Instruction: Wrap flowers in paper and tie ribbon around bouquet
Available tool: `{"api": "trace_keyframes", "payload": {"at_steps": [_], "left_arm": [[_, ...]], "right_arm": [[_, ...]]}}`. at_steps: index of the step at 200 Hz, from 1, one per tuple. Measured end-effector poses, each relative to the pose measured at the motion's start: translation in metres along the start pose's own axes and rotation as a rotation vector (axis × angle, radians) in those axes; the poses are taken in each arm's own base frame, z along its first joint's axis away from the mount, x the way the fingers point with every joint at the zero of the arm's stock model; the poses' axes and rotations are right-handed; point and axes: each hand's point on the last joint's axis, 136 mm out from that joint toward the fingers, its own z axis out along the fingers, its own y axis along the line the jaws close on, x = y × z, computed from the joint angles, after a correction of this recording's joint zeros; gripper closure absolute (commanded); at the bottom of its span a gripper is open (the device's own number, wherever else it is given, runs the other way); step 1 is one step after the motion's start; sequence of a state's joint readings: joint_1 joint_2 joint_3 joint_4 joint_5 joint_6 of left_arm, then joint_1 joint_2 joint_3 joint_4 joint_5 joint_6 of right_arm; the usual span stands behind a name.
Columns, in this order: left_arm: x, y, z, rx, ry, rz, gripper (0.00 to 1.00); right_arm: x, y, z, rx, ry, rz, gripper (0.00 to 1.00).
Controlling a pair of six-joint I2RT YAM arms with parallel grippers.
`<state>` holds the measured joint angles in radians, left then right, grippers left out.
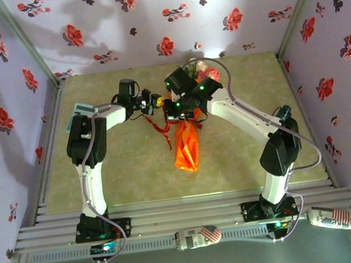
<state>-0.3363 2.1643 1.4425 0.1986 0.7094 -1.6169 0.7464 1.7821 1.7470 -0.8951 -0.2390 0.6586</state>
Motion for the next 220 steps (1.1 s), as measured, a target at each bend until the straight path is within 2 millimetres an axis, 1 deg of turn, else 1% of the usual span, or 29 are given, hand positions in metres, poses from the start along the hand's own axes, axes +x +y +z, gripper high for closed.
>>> {"api": "trace_keyframes", "payload": {"at_steps": [22,40,53,79,92,110,128,164,181,198,220], "left_arm": [[0.005,-0.001,0.001,-0.003,0.003,0.007,1.0],[0.008,-0.003,-0.001,-0.003,0.0,0.011,1.0],[0.009,-0.004,-0.002,-0.002,-0.006,0.015,1.0],[0.007,-0.002,-0.003,-0.009,-0.016,0.014,1.0],[0.007,-0.001,-0.003,-0.014,-0.018,0.014,1.0],[0.007,0.001,-0.003,-0.02,-0.018,0.014,1.0],[0.008,0.003,-0.002,-0.027,-0.017,0.012,1.0],[0.01,0.005,-0.001,-0.037,-0.013,0.011,1.0],[0.01,0.006,-0.001,-0.04,-0.018,0.009,1.0],[0.009,0.008,-0.001,-0.045,-0.024,0.008,1.0],[0.007,0.011,-0.001,-0.057,-0.035,0.009,1.0]], "right_arm": [[0.011,-0.012,-0.004,0.031,0.051,-0.02,1.0],[0.017,-0.014,-0.016,0.038,0.064,-0.042,1.0],[0.02,-0.014,-0.03,0.032,0.054,-0.053,1.0],[0.024,-0.013,-0.067,0.006,-0.009,-0.065,1.0],[0.023,-0.018,-0.083,-0.004,-0.044,-0.056,1.0],[0.02,-0.029,-0.099,-0.002,-0.077,-0.031,1.0],[0.02,-0.041,-0.104,0.017,-0.079,-0.009,1.0],[0.023,-0.067,-0.104,0.09,-0.048,0.014,1.0],[0.025,-0.076,-0.105,0.117,-0.048,0.02,1.0],[0.026,-0.08,-0.113,0.125,-0.069,0.013,1.0],[0.028,-0.074,-0.133,0.097,-0.124,-0.012,1.0]]}}
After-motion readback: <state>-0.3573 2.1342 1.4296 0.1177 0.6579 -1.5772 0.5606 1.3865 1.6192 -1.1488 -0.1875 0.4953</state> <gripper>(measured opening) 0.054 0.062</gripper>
